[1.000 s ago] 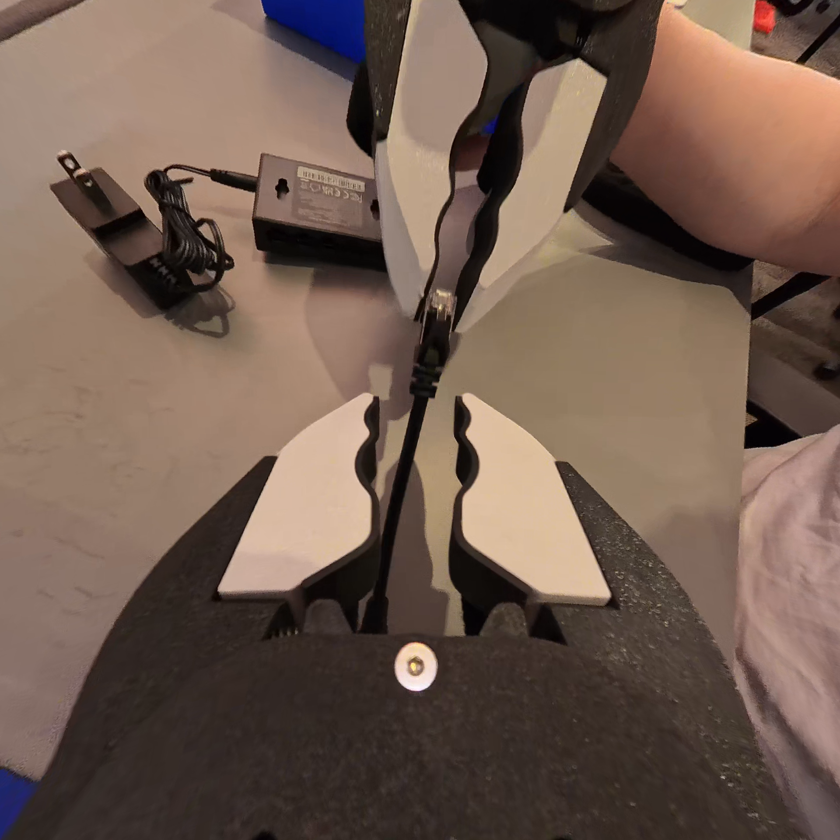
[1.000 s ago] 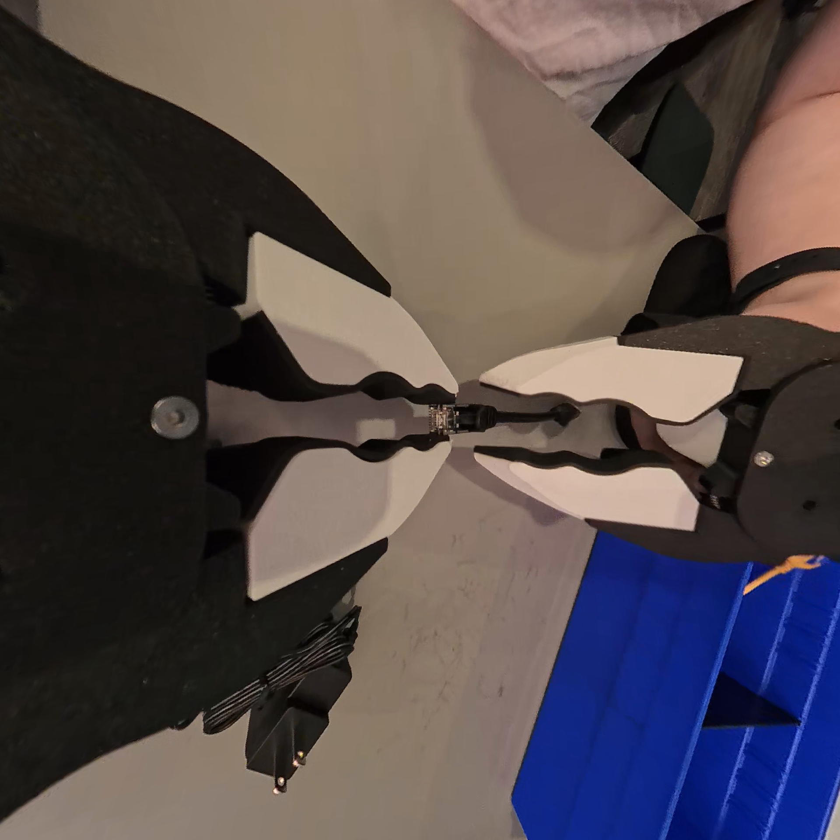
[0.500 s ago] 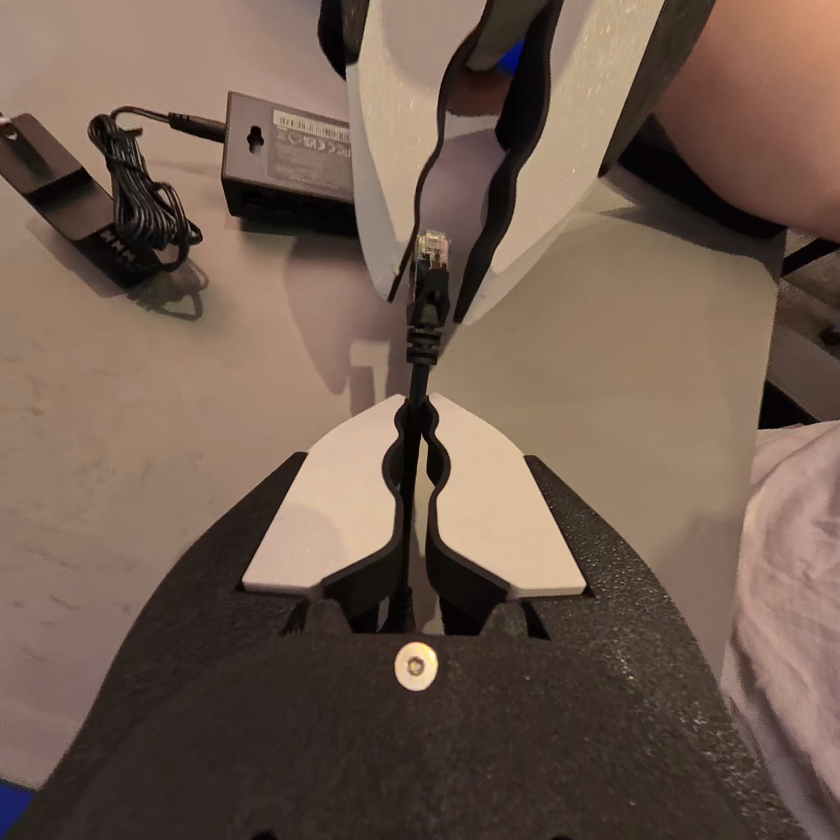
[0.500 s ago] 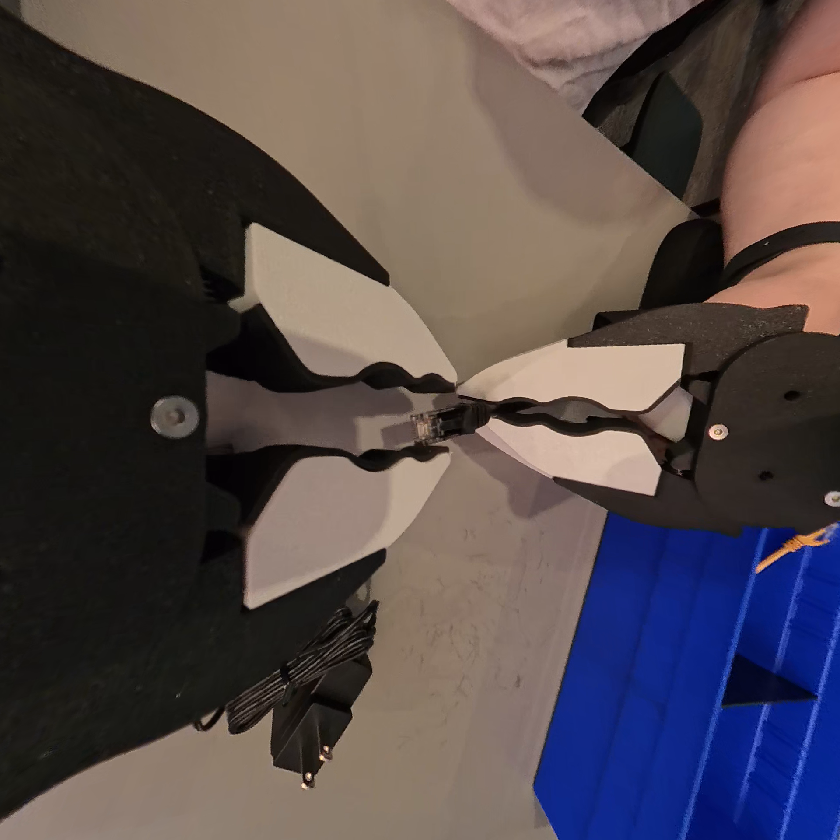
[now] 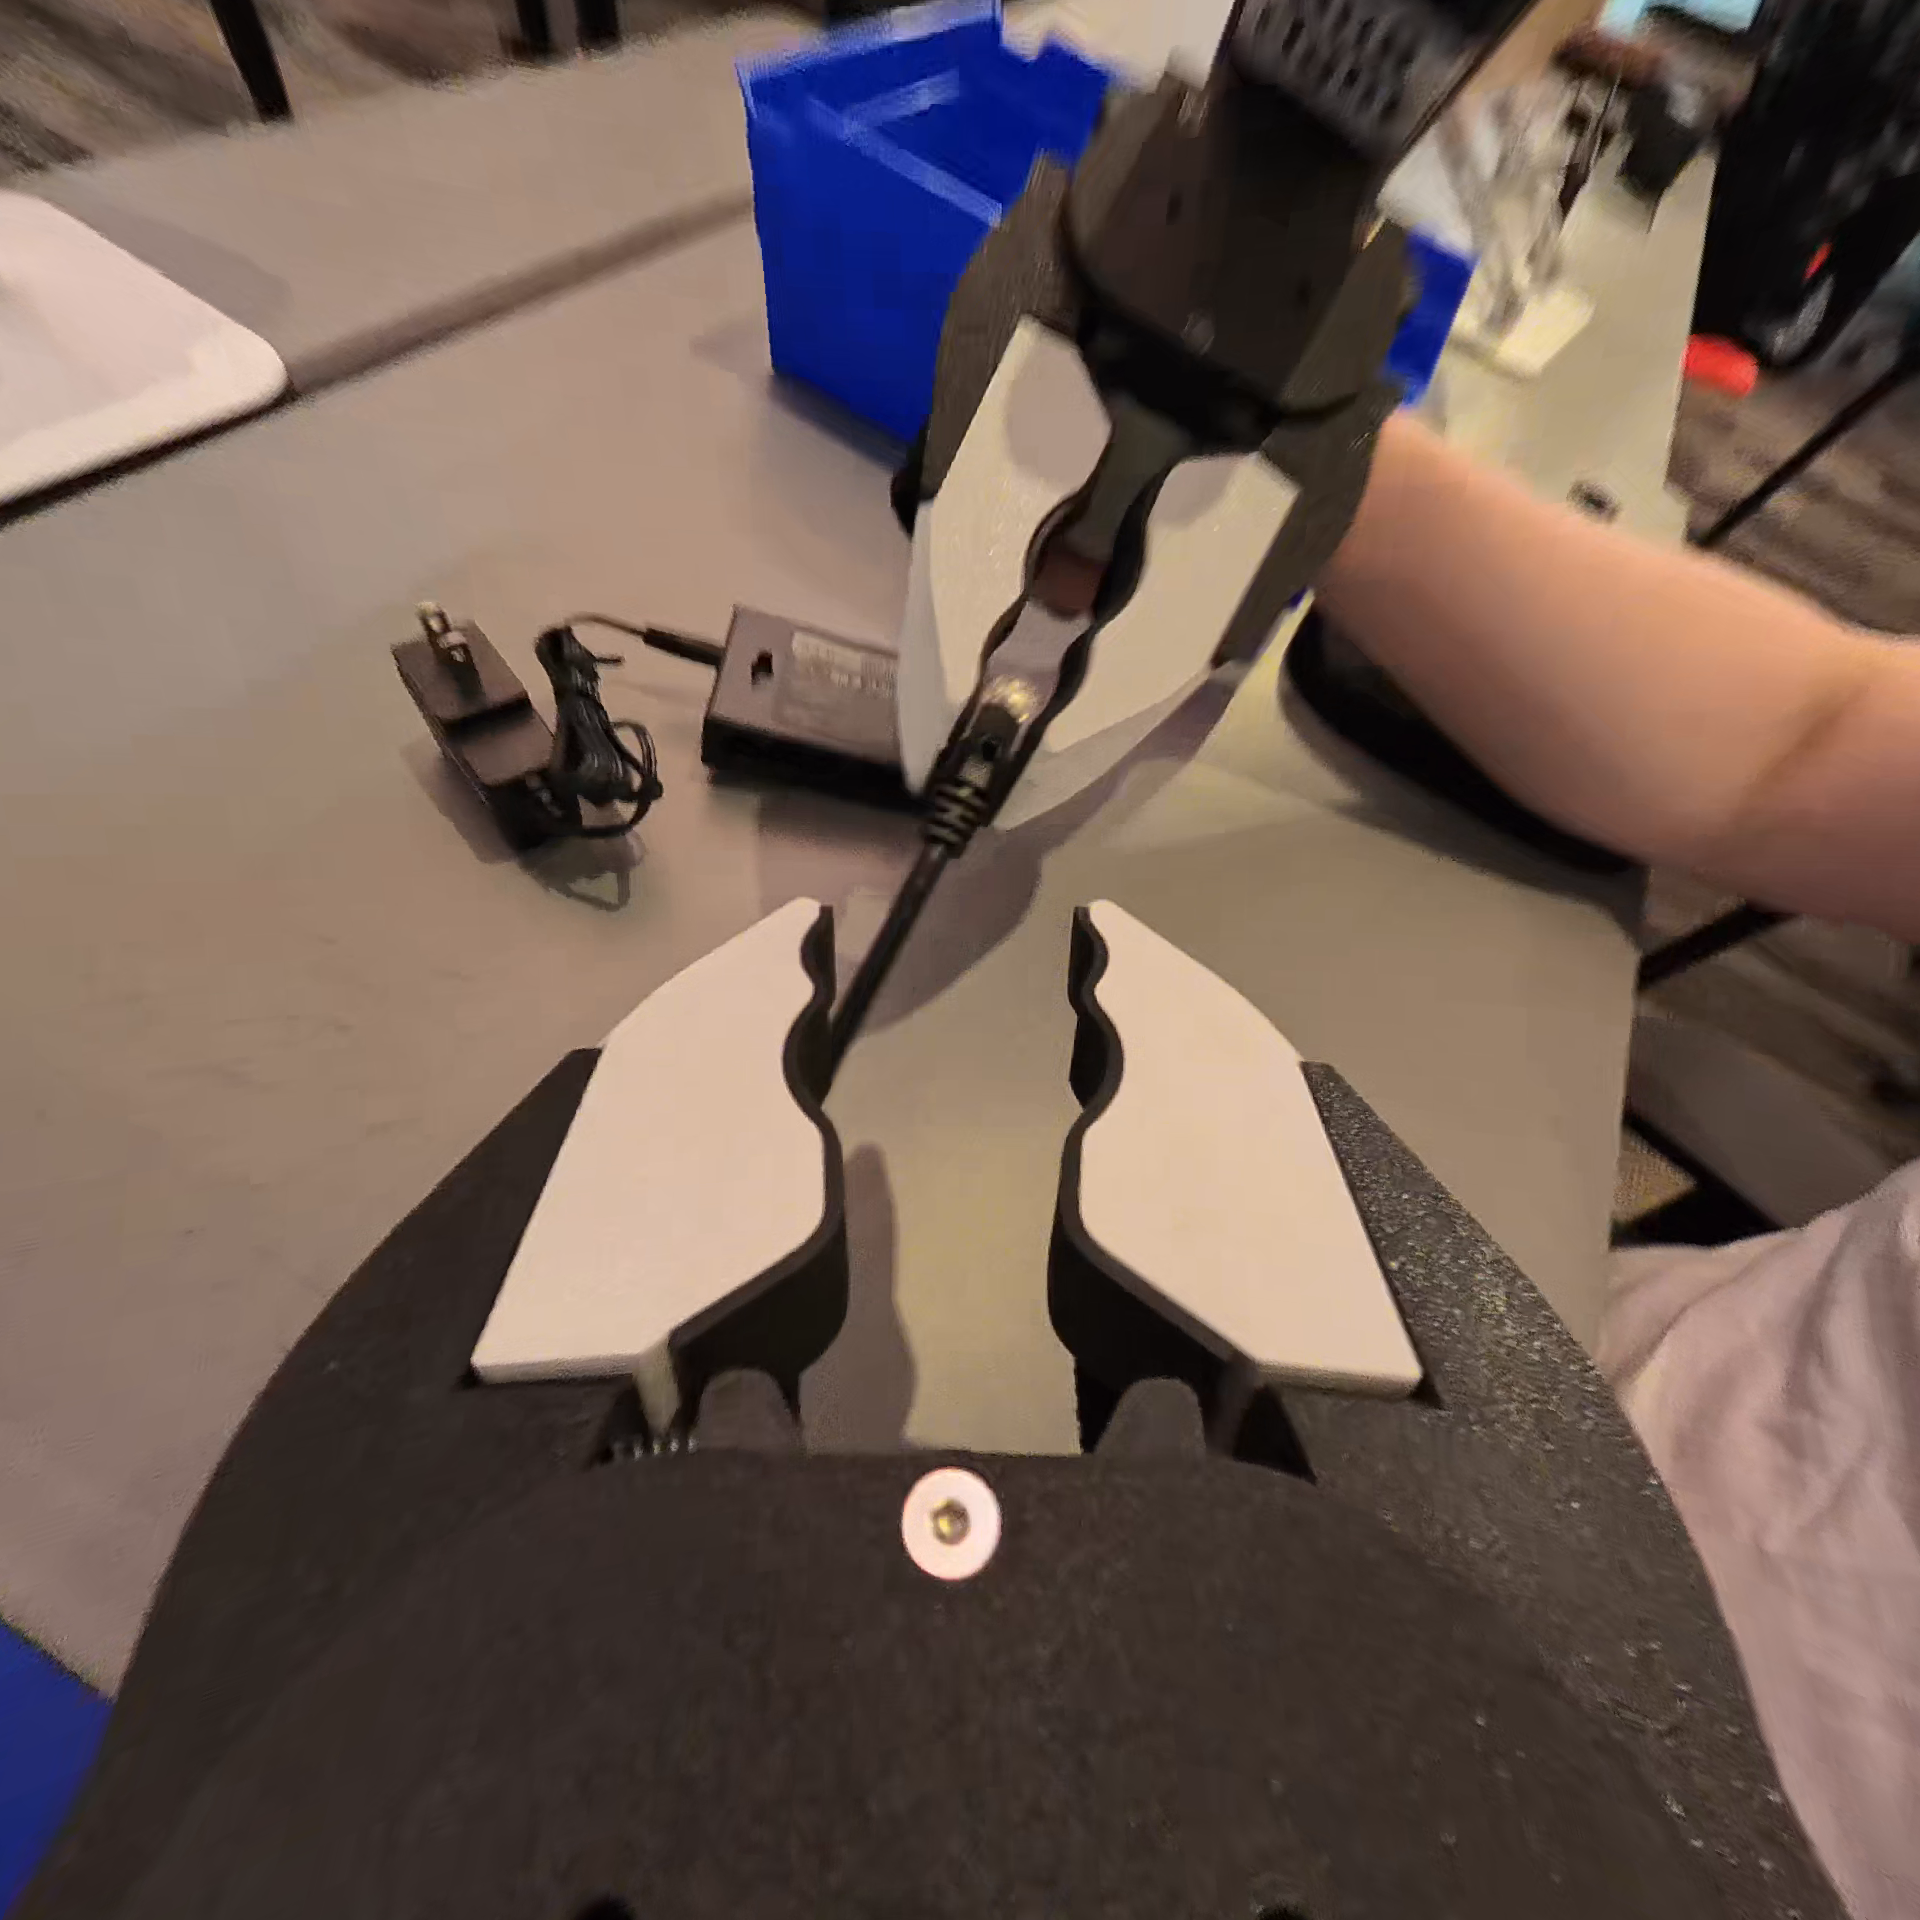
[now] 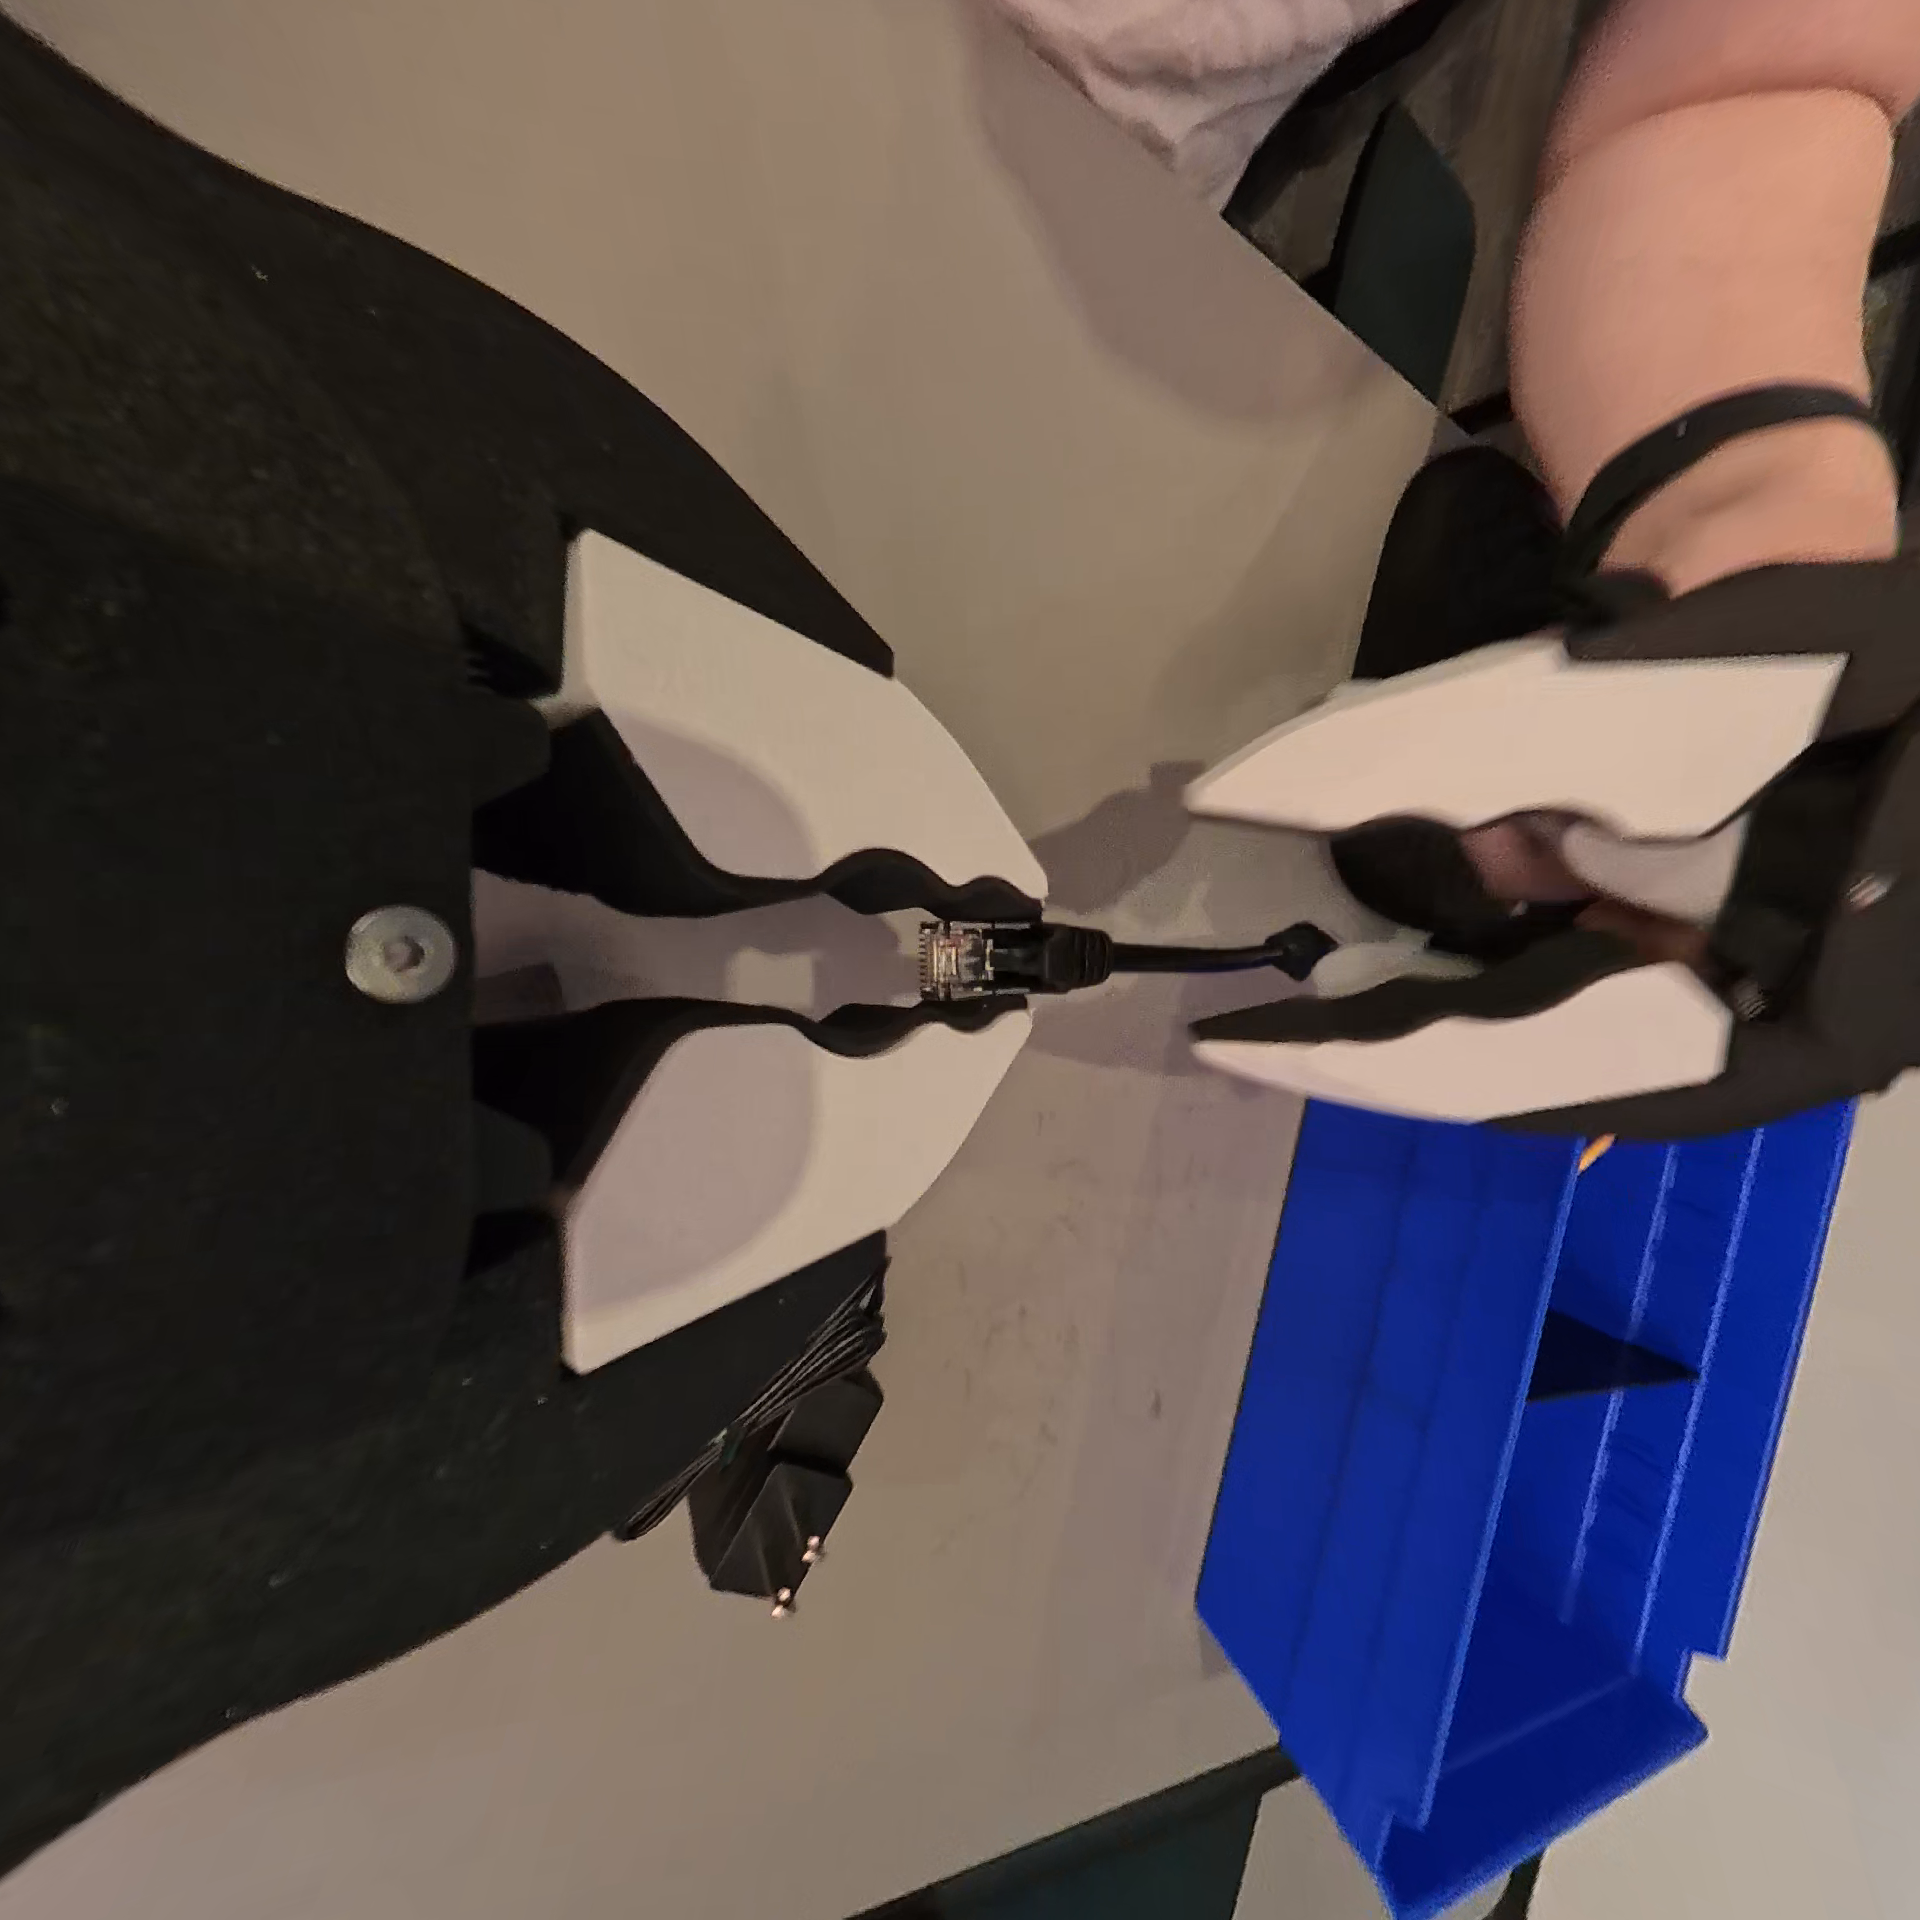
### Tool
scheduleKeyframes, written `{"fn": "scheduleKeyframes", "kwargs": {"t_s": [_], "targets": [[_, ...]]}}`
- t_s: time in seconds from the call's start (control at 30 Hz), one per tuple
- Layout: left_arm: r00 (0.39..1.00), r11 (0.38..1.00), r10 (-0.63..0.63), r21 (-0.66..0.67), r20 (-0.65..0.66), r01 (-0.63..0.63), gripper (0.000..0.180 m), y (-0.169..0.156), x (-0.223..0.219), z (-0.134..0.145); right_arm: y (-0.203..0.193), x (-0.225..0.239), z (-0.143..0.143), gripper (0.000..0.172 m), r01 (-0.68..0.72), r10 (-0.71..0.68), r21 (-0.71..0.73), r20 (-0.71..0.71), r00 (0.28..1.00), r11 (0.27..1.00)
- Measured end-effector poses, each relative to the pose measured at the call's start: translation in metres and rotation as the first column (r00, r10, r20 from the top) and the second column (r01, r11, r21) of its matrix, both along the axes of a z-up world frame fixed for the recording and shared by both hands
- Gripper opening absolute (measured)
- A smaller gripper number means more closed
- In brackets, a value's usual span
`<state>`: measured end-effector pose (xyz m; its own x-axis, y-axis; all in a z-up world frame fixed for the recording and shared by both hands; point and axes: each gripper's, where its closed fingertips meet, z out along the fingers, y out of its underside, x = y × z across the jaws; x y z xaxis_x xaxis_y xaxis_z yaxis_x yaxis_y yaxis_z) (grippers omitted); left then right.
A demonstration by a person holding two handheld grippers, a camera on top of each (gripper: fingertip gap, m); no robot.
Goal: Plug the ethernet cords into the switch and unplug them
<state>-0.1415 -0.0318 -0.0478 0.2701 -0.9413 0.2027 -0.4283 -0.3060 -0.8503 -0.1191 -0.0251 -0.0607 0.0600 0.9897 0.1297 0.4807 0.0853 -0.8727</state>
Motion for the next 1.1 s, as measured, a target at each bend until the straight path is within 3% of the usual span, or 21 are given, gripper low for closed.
{"fn": "scheduleKeyframes", "kwargs": {"t_s": [0.2, 0.3, 0.37, 0.43, 0.63, 0.8, 1.1], "targets": [[0.982, 0.999, 0.006, 0.032, 0.187, -0.012, 0.017, -0.034, -0.005, 0.041, 0.025, 0.009, 0.005, 0.013, 0.123, -0.127, -0.054, -0.083, 0.988, 0.991], [0.978, 0.996, -0.001, -0.083, 0.208, 0.018, 0.019, -0.049, 0.011, 0.024, 0.025, 0.009, 0.023, 0.013, 0.108, -0.126, -0.104, -0.194, 0.973, 0.989], [0.976, 0.986, 0.029, -0.168, 0.214, 0.007, 0.024, -0.046, 0.023, 0.007, 0.020, 0.007, 0.038, 0.013, 0.073, -0.107, -0.132, -0.272, 0.956, 0.989], [0.956, 0.976, 0.062, -0.217, 0.286, 0.001, 0.030, -0.038, 0.033, 0.006, 0.012, 0.006, 0.051, 0.013, 0.023, -0.075, -0.159, -0.333, 0.940, 0.987], [0.869, 0.990, 0.138, -0.079, 0.475, -0.114, 0.031, -0.007, 0.031, 0.051, -0.002, 0.006, 0.063, 0.012, -0.055, -0.034, -0.223, -0.378, 0.925, 0.973], [0.877, 0.982, 0.146, 0.038, 0.457, -0.183, 0.036, 0.001, 0.036, 0.060, -0.008, 0.005, 0.068, 0.013, -0.100, -0.008, -0.251, -0.396, 0.918, 0.963], [0.836, 0.990, 0.100, 0.030, 0.540, -0.138, 0.037, -0.005, 0.043, 0.077, -0.014, 0.007, 0.071, 0.012, -0.154, 0.028, -0.278, -0.410, 0.912, 0.948]]}}
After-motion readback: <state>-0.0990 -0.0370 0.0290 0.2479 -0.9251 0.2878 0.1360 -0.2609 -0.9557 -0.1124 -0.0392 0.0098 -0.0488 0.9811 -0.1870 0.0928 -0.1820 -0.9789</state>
